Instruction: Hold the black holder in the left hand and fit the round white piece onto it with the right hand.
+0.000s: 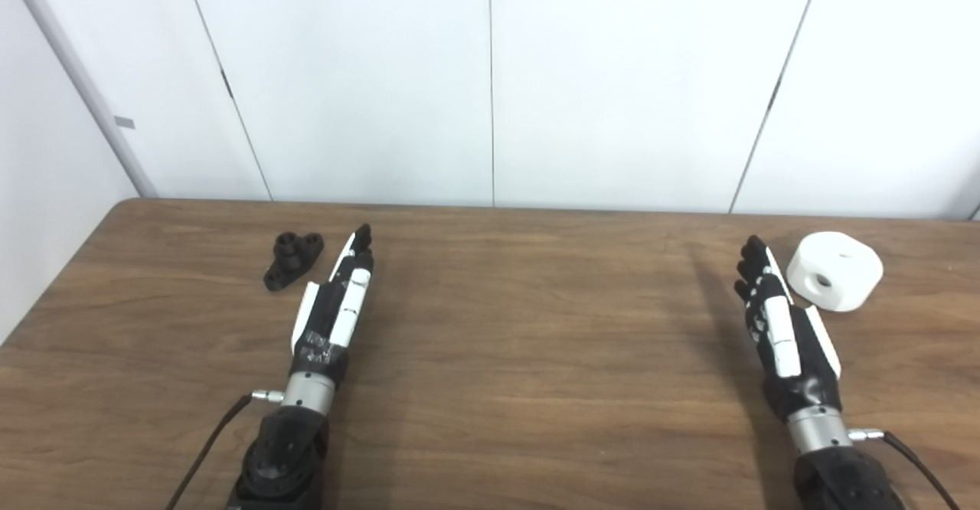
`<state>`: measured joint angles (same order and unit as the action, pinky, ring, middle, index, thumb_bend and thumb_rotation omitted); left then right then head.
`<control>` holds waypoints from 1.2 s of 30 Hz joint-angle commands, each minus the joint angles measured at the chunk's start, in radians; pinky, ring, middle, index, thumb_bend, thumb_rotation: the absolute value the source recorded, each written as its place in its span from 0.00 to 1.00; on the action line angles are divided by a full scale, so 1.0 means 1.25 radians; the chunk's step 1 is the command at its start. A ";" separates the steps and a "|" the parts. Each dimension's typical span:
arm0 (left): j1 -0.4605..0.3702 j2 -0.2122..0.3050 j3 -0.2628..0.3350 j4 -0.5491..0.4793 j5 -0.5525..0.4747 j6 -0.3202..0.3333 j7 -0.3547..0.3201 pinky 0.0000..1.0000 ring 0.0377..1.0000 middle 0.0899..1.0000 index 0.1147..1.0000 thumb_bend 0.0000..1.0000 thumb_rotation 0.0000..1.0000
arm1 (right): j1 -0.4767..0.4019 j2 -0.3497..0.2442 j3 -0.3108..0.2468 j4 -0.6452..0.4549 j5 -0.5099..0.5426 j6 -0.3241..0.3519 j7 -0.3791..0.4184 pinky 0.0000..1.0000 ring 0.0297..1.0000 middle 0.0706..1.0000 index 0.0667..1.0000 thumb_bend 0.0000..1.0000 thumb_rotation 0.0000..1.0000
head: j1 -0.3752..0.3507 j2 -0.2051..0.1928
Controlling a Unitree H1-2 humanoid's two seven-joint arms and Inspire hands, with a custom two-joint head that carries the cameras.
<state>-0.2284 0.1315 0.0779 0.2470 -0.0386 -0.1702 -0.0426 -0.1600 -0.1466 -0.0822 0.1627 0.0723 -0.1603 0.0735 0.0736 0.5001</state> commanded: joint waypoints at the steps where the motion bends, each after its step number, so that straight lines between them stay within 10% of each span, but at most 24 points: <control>1: 0.026 -0.007 -0.002 0.040 -0.002 -0.014 0.002 1.00 1.00 1.00 1.00 0.60 0.92 | 0.035 0.013 0.002 0.041 0.004 -0.015 -0.001 1.00 1.00 1.00 1.00 0.46 1.00 | 0.001 0.001; 18: 0.026 -0.007 0.004 0.033 -0.014 -0.008 -0.003 0.99 1.00 1.00 1.00 0.57 0.91 | 0.037 0.014 0.005 0.035 -0.003 -0.011 -0.005 1.00 1.00 1.00 1.00 0.47 1.00 | 0.002 0.005; 25: 0.028 0.004 0.017 -0.045 -0.026 0.092 -0.004 0.98 1.00 1.00 1.00 0.51 0.81 | 0.038 0.019 0.010 0.035 -0.004 -0.012 -0.004 1.00 1.00 1.00 1.00 0.49 1.00 | 0.000 0.004; 36: 0.010 0.063 0.023 -0.198 0.131 0.282 0.068 0.71 0.79 0.81 0.86 0.65 0.25 | 0.037 0.029 0.013 0.027 -0.021 -0.002 -0.018 1.00 1.00 1.00 1.00 0.49 1.00 | 0.013 0.006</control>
<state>-0.2044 0.1844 0.0951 0.0353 0.1077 0.1661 0.0256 -0.1627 -0.1379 -0.0733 0.1565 0.0494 -0.1584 0.0631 0.0890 0.5062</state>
